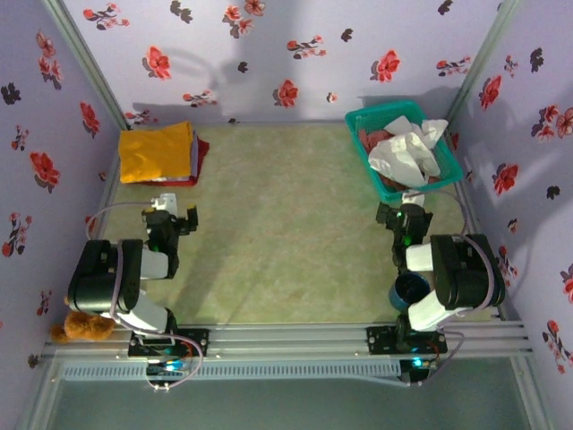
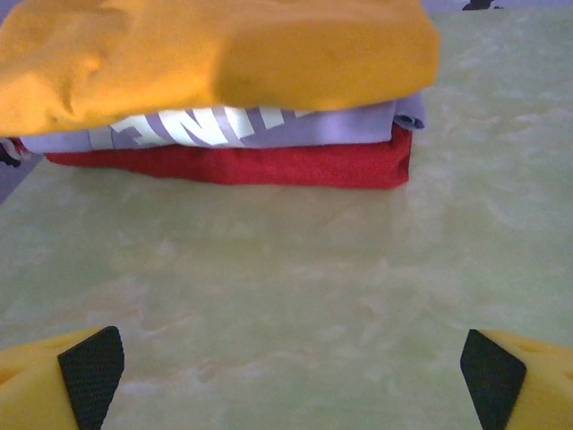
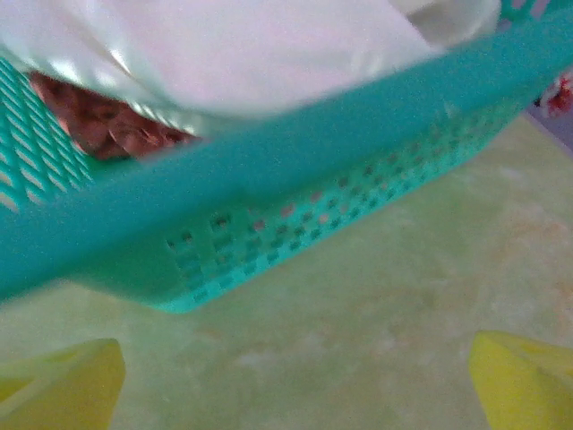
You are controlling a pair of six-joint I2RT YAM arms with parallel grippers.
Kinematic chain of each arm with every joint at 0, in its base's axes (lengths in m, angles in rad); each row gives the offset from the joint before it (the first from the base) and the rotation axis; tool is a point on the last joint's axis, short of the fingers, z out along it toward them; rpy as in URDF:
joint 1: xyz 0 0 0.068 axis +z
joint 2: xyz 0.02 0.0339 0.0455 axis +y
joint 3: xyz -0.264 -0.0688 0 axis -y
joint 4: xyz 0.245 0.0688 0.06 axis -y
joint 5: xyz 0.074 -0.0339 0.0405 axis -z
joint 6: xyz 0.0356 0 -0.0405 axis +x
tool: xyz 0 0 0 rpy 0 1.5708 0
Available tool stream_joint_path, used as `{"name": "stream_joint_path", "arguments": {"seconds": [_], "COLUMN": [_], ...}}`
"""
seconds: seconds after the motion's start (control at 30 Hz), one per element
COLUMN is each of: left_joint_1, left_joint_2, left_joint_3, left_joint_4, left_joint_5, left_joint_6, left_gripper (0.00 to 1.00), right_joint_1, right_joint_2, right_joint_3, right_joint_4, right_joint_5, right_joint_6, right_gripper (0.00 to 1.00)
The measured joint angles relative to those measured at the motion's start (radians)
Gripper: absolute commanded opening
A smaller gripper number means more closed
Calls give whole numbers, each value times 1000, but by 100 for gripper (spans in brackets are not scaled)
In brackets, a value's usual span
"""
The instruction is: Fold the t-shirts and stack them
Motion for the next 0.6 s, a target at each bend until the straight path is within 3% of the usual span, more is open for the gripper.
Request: {"name": "stream_joint_path", "arguments": {"seconds": [0.17,0.6], "left_joint_1": [15,16], "left_joint_2": [0,0], "left_joint_3": [79,81], "left_joint_4": [-37,-53], "left_joint_5": [0,0], "left_joint_6": [-11,-22], "left_gripper": [99,99], "right_joint_1": [-3,-4], "right_joint_2": [0,0], "right_joint_3": [33,42], "right_joint_4": [-11,-24], "right_joint_5": [-29,-45], "right_joint_6": [0,0], "right_gripper": [99,99]}}
